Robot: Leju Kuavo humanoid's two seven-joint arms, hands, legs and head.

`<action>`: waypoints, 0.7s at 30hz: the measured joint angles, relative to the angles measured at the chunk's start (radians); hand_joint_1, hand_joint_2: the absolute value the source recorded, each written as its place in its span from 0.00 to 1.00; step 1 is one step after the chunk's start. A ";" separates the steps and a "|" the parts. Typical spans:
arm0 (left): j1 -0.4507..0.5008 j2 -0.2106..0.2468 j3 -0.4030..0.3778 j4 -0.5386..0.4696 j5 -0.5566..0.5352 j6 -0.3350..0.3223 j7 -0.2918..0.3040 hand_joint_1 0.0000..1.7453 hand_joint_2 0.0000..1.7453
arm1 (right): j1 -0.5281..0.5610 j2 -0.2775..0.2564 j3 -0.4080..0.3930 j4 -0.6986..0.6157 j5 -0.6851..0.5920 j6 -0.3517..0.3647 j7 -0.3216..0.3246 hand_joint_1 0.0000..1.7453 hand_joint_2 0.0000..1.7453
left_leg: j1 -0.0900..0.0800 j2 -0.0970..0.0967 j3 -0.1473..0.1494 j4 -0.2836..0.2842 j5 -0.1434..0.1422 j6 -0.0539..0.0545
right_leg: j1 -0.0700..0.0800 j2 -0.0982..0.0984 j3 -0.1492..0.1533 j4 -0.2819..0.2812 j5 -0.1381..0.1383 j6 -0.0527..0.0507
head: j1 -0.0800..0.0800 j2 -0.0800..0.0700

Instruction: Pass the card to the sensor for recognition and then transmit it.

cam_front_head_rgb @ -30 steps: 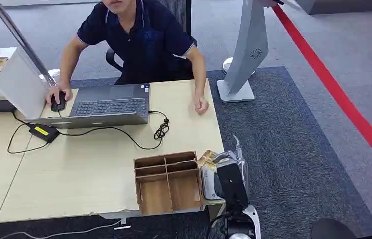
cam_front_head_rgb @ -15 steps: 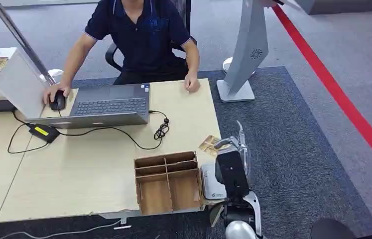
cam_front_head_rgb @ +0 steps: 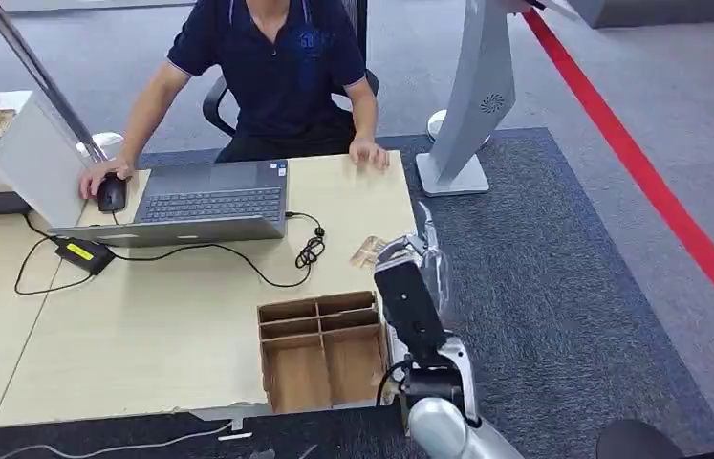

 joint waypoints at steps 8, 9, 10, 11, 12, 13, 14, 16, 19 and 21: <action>-0.014 -0.004 -0.011 -0.001 -0.020 -0.025 -0.013 0.00 1.00 | -0.044 0.021 0.026 0.098 -0.023 -0.002 0.005 1.00 1.00 | 0.000 0.000 0.000 0.000 0.000 0.000 | 0.000 0.000 0.000 0.000 0.000 0.000 | 0.000 0.000; -0.014 -0.004 -0.013 -0.001 -0.022 -0.026 -0.015 0.00 1.00 | -0.047 0.024 0.026 0.111 -0.027 -0.003 0.005 1.00 1.00 | 0.000 0.000 -0.001 0.000 0.000 0.000 | 0.000 0.000 0.000 0.000 0.000 0.000 | 0.000 0.000; -0.015 -0.004 -0.014 -0.001 -0.024 -0.026 -0.015 0.00 1.00 | -0.051 0.026 0.027 0.123 -0.029 -0.005 0.005 1.00 1.00 | 0.000 0.000 0.000 0.000 0.000 0.000 | 0.000 0.000 0.000 0.000 0.000 0.000 | 0.000 0.000; -0.015 -0.005 -0.014 -0.001 -0.024 -0.026 -0.015 0.00 1.00 | -0.053 0.027 0.027 0.133 -0.031 -0.006 0.005 1.00 1.00 | 0.000 0.000 0.000 0.000 0.000 0.000 | 0.000 0.000 0.000 0.000 0.000 0.000 | 0.000 0.000; -0.016 -0.005 -0.014 -0.001 -0.026 -0.027 -0.015 0.00 1.00 | -0.056 0.028 0.027 0.143 -0.034 -0.006 0.003 1.00 1.00 | 0.000 0.000 0.000 0.000 0.000 0.000 | 0.000 0.000 0.000 0.000 0.000 0.000 | 0.000 0.000; -0.016 -0.005 -0.014 -0.002 -0.026 -0.029 -0.015 0.00 1.00 | -0.057 0.030 0.028 0.153 -0.039 -0.008 0.003 1.00 1.00 | 0.000 0.000 0.000 0.000 0.000 0.000 | 0.000 0.000 0.000 0.000 0.000 0.000 | 0.000 0.000; -0.016 -0.005 -0.014 -0.001 -0.027 -0.029 -0.016 0.00 1.00 | -0.058 0.032 0.028 0.161 -0.039 -0.011 0.002 1.00 1.00 | 0.000 0.000 -0.001 0.000 0.000 0.000 | 0.000 0.000 0.000 0.000 0.000 0.000 | 0.000 0.000; -0.016 -0.005 -0.014 -0.001 -0.032 -0.029 -0.017 0.00 1.00 | -0.058 0.033 0.029 0.173 -0.040 -0.017 0.001 1.00 1.00 | 0.000 0.000 -0.001 0.000 0.000 0.000 | 0.000 0.000 0.000 0.000 0.000 0.000 | 0.000 0.000; -0.017 -0.005 -0.014 -0.001 -0.040 -0.035 -0.020 0.00 1.00 | -0.061 0.036 0.029 0.193 -0.042 -0.025 0.001 1.00 1.00 | 0.000 0.000 0.000 0.000 0.000 0.000 | 0.000 0.000 -0.001 0.000 0.000 0.000 | 0.000 0.000; -0.018 -0.005 -0.014 -0.001 -0.044 -0.040 -0.021 0.00 1.00 | -0.061 0.036 0.029 0.203 -0.046 -0.027 0.001 1.00 1.00 | 0.000 0.000 -0.001 0.000 0.000 0.000 | 0.000 0.000 -0.001 0.000 0.000 0.000 | 0.000 0.000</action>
